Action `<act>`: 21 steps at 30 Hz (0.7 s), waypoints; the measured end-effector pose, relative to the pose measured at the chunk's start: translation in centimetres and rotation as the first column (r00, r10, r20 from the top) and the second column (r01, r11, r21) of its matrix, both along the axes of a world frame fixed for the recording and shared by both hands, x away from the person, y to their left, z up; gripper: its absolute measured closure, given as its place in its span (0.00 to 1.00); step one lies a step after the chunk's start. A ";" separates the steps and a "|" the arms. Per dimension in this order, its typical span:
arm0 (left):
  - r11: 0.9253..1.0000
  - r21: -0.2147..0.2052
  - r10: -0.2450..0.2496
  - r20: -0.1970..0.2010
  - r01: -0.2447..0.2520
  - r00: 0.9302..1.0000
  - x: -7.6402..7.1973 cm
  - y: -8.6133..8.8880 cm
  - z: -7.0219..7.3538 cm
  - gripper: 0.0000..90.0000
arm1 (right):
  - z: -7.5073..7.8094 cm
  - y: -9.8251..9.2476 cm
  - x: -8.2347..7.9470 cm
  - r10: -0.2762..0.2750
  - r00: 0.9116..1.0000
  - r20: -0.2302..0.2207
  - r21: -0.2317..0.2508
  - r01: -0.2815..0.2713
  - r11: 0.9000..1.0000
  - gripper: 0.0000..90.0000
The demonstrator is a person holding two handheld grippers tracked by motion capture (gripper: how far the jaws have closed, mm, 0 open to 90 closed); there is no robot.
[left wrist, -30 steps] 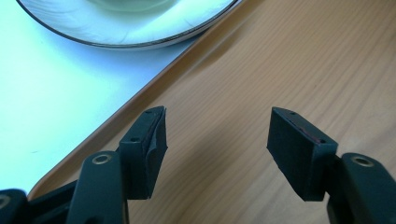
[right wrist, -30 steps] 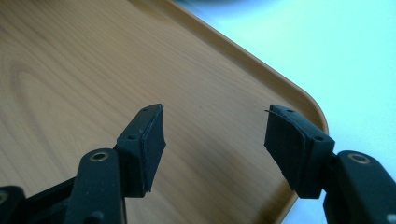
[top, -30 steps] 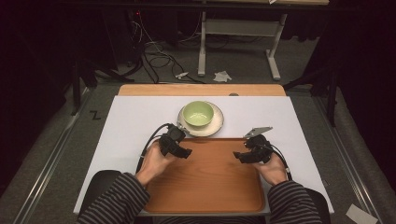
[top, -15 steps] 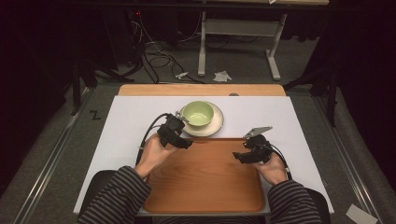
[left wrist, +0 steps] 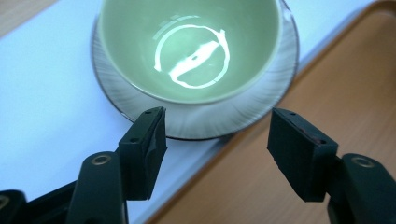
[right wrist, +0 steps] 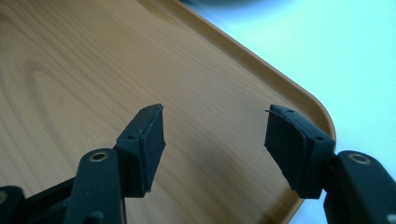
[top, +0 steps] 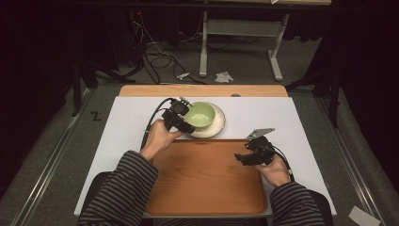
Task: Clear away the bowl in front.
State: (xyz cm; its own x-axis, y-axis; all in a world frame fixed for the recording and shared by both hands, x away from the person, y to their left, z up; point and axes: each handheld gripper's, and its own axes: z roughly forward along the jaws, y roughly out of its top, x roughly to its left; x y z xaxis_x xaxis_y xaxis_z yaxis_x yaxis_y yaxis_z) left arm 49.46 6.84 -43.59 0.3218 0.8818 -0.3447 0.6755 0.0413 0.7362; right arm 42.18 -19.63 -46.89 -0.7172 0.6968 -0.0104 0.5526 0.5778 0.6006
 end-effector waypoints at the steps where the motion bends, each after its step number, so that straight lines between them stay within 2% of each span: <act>1: 1.000 0.000 0.000 0.000 0.000 1.000 0.0 0.0 0.0 0.40 | 0.0 0.0 0.0 0.000 1.000 0.000 0.000 0.000 1.000 0.43; 2: 1.000 0.007 0.018 0.006 -0.018 1.000 0.7 0.1 0.3 0.40 | 0.0 0.0 0.0 0.001 1.000 0.001 0.001 -0.001 1.000 0.44; 3: 1.000 0.007 0.018 0.006 -0.018 1.000 0.7 0.1 0.3 0.40 | 0.0 0.0 0.0 0.001 1.000 0.001 0.001 -0.001 1.000 0.44; 7: 0.997 0.055 0.051 0.010 -0.052 0.999 2.7 0.2 0.6 0.39 | 0.1 0.0 -0.1 0.007 1.000 0.005 0.003 -0.007 1.000 0.44; 14: 0.992 0.093 0.092 -0.012 -0.090 0.996 5.2 0.1 0.3 0.42 | 0.0 0.1 0.0 0.015 1.000 0.004 0.000 -0.015 1.000 0.44; 15: 0.992 0.093 0.092 -0.012 -0.090 0.996 5.2 0.1 0.3 0.42 | 0.0 0.1 0.0 0.015 1.000 0.004 0.000 -0.015 1.000 0.44; 17: 0.988 0.116 0.109 -0.019 -0.106 0.994 6.1 0.0 0.0 0.43 | 0.0 0.1 0.0 0.019 1.000 0.004 -0.004 -0.019 1.000 0.44; 18: 0.988 0.116 0.109 -0.019 -0.106 0.994 6.1 0.0 0.0 0.43 | 0.0 0.1 0.0 0.020 1.000 0.004 -0.002 -0.020 1.000 0.44; 19: 0.986 0.115 0.122 -0.035 -0.117 0.992 6.8 0.1 -0.2 0.44 | 0.0 0.1 -0.1 0.019 1.000 0.003 -0.001 -0.019 1.000 0.44; 21: 0.988 0.082 0.138 -0.054 -0.133 0.989 7.4 0.1 -0.3 0.45 | 0.0 0.1 -0.1 0.021 1.000 0.003 -0.001 -0.021 1.000 0.44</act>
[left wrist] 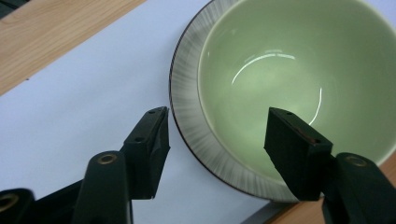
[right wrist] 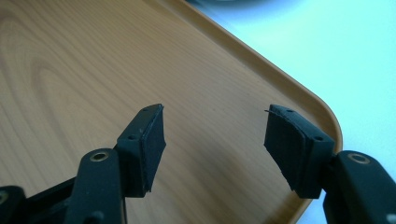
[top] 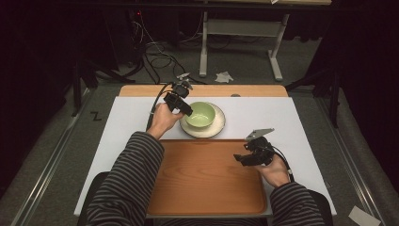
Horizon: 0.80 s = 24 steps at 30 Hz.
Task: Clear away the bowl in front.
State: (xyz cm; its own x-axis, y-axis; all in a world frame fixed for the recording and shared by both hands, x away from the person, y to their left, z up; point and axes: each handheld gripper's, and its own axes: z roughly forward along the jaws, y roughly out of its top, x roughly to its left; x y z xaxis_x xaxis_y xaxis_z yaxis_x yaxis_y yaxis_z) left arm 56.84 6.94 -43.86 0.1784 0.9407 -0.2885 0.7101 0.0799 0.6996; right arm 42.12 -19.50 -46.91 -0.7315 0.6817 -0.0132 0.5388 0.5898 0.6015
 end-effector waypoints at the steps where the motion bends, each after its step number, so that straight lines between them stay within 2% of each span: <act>1: 1.000 -0.005 0.008 -0.005 -0.008 1.000 0.3 0.0 -0.1 0.46 | 0.0 0.0 0.0 -0.003 1.000 -0.005 0.000 0.003 1.000 0.44; 7: 0.999 0.011 0.035 -0.030 -0.035 0.999 1.7 -0.3 -1.1 0.53 | -0.1 0.1 0.0 0.006 1.000 -0.008 0.001 -0.006 1.000 0.44; 14: 0.999 0.012 0.036 -0.058 -0.036 0.998 2.2 -0.7 -2.0 0.62 | -0.1 0.1 0.0 0.006 1.000 -0.013 0.000 -0.006 1.000 0.44; 15: 0.999 0.012 0.040 -0.072 -0.039 0.997 2.3 -0.7 -2.3 0.64 | -0.1 0.2 -0.1 0.008 1.000 -0.015 -0.006 -0.008 1.000 0.44; 24: 0.997 -0.035 0.057 -0.126 -0.062 0.990 3.1 -0.2 -3.2 0.75 | -0.2 0.3 0.0 0.011 1.000 -0.021 -0.016 -0.012 1.000 0.44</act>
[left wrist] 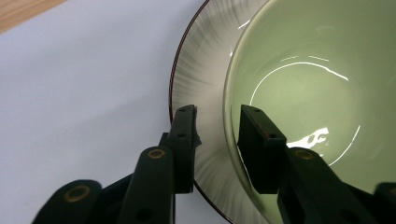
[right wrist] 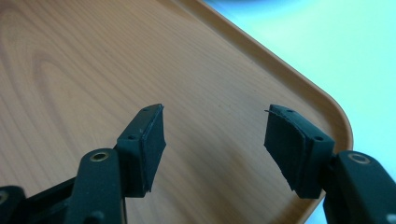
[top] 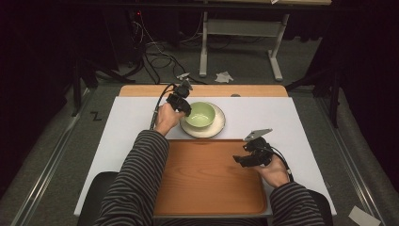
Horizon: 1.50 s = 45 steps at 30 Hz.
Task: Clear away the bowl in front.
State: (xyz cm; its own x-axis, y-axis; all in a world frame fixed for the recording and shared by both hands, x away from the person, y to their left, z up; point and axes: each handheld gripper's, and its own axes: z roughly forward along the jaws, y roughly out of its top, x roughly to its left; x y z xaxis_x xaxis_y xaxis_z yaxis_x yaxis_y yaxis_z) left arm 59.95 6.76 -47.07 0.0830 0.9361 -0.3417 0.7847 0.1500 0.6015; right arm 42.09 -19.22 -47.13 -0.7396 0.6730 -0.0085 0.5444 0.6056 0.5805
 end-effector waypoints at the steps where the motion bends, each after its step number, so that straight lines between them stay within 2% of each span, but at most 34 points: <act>1: 1.000 -0.007 0.003 -0.004 -0.003 1.000 0.0 0.0 0.0 0.76 | 0.0 0.0 0.0 -0.001 1.000 -0.003 0.000 0.001 1.000 0.44; 6: 1.000 -0.022 0.010 -0.016 -0.011 1.000 0.2 -0.2 -0.1 0.82 | -0.1 0.1 0.0 -0.001 1.000 -0.005 -0.003 0.001 1.000 0.44; 7: 0.998 -0.052 0.023 -0.021 -0.024 1.000 0.3 -0.4 0.0 0.83 | -0.1 0.1 0.0 0.001 1.000 -0.004 -0.007 -0.001 1.000 0.44; 9: 0.999 -0.047 0.017 -0.024 -0.019 1.000 0.2 -0.5 -0.1 0.85 | -0.1 0.1 -0.1 0.005 1.000 -0.001 -0.009 -0.005 1.000 0.44; 10: 0.999 -0.029 0.018 -0.017 -0.018 1.000 0.3 -0.6 -0.3 0.86 | 0.0 0.1 -0.1 0.005 1.000 0.001 -0.006 -0.005 1.000 0.44; 12: 0.999 -0.033 0.022 -0.018 -0.023 1.000 0.3 -0.5 -0.3 0.89 | 0.0 0.1 -0.1 0.006 1.000 0.003 -0.009 -0.006 1.000 0.44; 14: 0.998 -0.051 0.036 -0.027 -0.037 0.999 0.4 -0.3 -0.2 0.91 | -0.1 0.1 0.0 0.007 1.000 -0.002 -0.007 -0.007 1.000 0.44; 18: 0.997 -0.063 0.044 -0.032 -0.046 0.999 0.5 -0.3 -0.1 0.92 | -0.1 0.1 0.0 0.011 1.000 0.001 -0.012 -0.011 1.000 0.43; 21: 0.993 -0.108 0.052 -0.035 -0.056 0.998 0.6 -0.2 0.1 0.94 | -0.1 0.2 -0.1 0.011 1.000 0.002 -0.014 -0.011 1.000 0.44; 29: 0.991 -0.128 0.046 -0.005 -0.046 0.999 0.3 -0.6 1.0 0.93 | 0.0 0.1 -0.1 0.006 1.000 0.000 -0.008 -0.006 1.000 0.43; 30: 0.991 -0.128 0.046 -0.005 -0.046 0.999 0.3 -0.6 1.0 0.93 | 0.0 0.1 -0.1 0.006 1.000 0.000 -0.008 -0.006 1.000 0.43; 32: 0.993 -0.117 0.036 0.020 -0.034 0.999 0.1 -0.8 1.2 0.93 | 0.0 0.2 -0.1 0.009 1.000 0.002 -0.008 -0.009 1.000 0.43; 36: 0.993 -0.120 0.023 0.027 -0.020 0.999 -0.2 -0.8 1.5 0.93 | 0.0 0.1 -0.1 0.008 1.000 0.002 -0.008 -0.008 1.000 0.43; 45: 0.988 -0.151 -0.005 0.065 0.015 0.998 -1.2 -0.2 3.5 0.93 | 0.0 0.2 -0.1 0.007 1.000 0.006 -0.010 -0.007 1.000 0.43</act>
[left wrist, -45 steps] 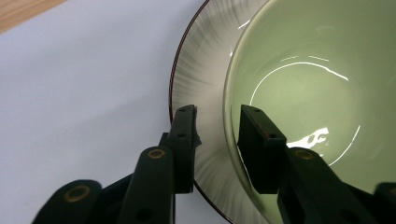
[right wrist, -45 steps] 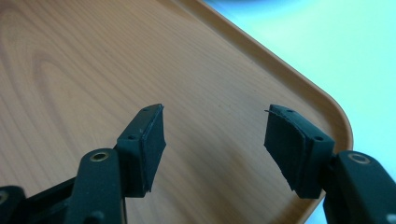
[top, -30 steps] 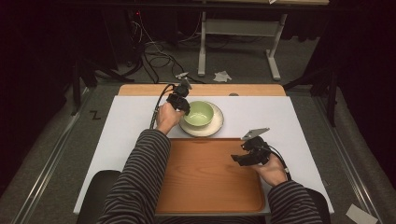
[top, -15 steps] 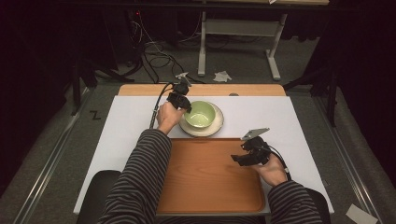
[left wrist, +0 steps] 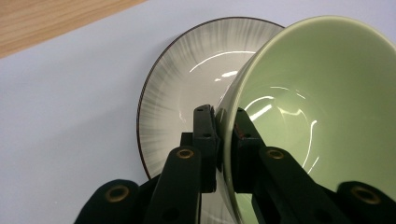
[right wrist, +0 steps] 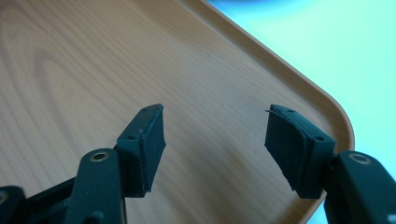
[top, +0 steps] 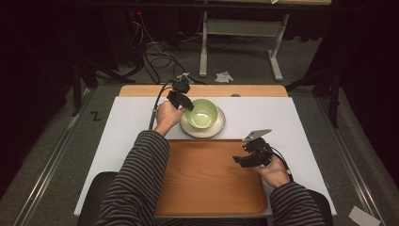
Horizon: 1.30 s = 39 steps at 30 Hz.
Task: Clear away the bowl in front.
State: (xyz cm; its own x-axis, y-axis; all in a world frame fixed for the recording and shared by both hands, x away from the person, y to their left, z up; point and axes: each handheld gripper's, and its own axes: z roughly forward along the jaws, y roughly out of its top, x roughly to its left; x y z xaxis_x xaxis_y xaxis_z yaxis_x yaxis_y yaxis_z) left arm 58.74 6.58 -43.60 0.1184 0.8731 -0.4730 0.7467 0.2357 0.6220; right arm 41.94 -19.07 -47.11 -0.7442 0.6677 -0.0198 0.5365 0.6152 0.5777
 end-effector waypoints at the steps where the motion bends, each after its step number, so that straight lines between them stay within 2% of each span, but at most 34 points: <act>1: 1.000 0.000 0.000 0.000 0.000 1.000 0.0 0.0 0.0 0.93 | 0.0 0.0 0.0 0.000 1.000 0.000 0.000 0.000 1.000 0.43; 9: 0.999 -0.021 -0.046 0.031 0.046 0.998 -1.5 0.6 1.9 0.93 | 0.0 0.0 0.0 0.003 1.000 -0.002 -0.001 -0.003 1.000 0.43; 13: 0.998 -0.033 -0.051 0.041 0.052 0.998 -2.0 0.5 2.4 0.93 | -0.1 0.0 0.0 0.003 1.000 -0.001 -0.001 -0.003 1.000 0.43; 16: 0.996 -0.030 -0.086 0.042 0.087 0.995 -2.7 0.7 3.0 0.93 | -0.1 0.0 0.0 0.005 1.000 -0.002 -0.001 -0.005 1.000 0.43; 22: 0.992 -0.059 -0.107 0.060 0.110 0.992 -4.1 0.8 3.8 0.93 | -0.1 0.0 0.1 0.007 1.000 0.000 -0.002 -0.007 1.000 0.43; 30: 0.988 -0.084 -0.126 0.078 0.132 0.989 -5.7 1.0 4.5 0.93 | -0.1 0.1 0.1 0.000 1.000 -0.006 -0.004 0.000 1.000 0.43; 39: 0.981 -0.096 -0.159 0.080 0.166 0.984 -6.8 1.2 4.6 0.93 | -0.2 0.1 0.1 -0.004 1.000 -0.012 -0.001 0.004 1.000 0.43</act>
